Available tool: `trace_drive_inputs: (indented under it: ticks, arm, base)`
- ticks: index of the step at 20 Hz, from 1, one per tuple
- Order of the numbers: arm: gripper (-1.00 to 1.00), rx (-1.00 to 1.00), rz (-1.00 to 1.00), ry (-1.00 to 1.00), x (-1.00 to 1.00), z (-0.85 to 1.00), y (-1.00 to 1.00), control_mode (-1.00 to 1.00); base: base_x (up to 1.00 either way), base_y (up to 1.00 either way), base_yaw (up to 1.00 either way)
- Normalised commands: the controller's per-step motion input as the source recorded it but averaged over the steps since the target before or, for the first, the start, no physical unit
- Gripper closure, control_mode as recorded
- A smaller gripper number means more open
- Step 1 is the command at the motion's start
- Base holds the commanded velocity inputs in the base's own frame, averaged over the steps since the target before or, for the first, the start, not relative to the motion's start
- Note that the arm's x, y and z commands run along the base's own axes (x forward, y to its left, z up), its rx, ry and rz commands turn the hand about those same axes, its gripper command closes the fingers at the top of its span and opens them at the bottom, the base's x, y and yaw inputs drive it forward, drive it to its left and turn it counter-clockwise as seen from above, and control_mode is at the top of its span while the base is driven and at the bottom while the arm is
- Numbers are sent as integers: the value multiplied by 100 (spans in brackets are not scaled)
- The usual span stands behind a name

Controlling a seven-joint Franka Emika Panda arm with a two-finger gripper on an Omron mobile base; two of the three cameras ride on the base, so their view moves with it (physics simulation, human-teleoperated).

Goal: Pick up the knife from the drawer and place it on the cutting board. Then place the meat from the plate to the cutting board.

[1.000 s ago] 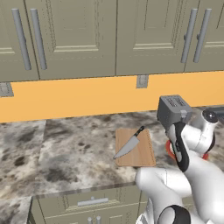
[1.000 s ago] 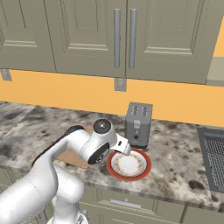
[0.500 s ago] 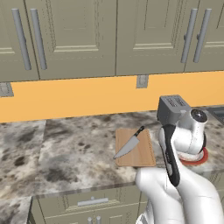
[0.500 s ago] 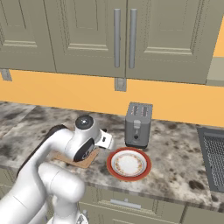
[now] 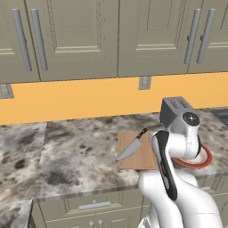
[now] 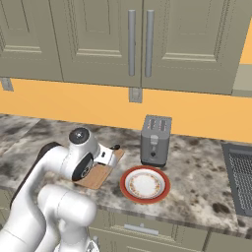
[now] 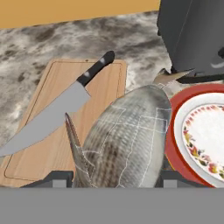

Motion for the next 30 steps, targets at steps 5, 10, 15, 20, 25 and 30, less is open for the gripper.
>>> trace_drive_inputs:
  ticks: [5,10,15,20,25,30]
  arm:
    - [100,0,1,0,0,0,35,-100]
    - [100,0,0,0,-8,-3,42,-100]
    - [100,0,0,0,-15,-12,16,-100]
    - [100,0,0,0,-20,-21,0,-100]
    - [100,0,1,0,-3,-30,3,-100]
    - [100,0,2,0,0,-36,7,-100]
  base:
    - [0,0,0]
    - [0,0,0]
    - [0,0,0]
    - [0,0,0]
    - [0,0,0]
    - [0,0,0]
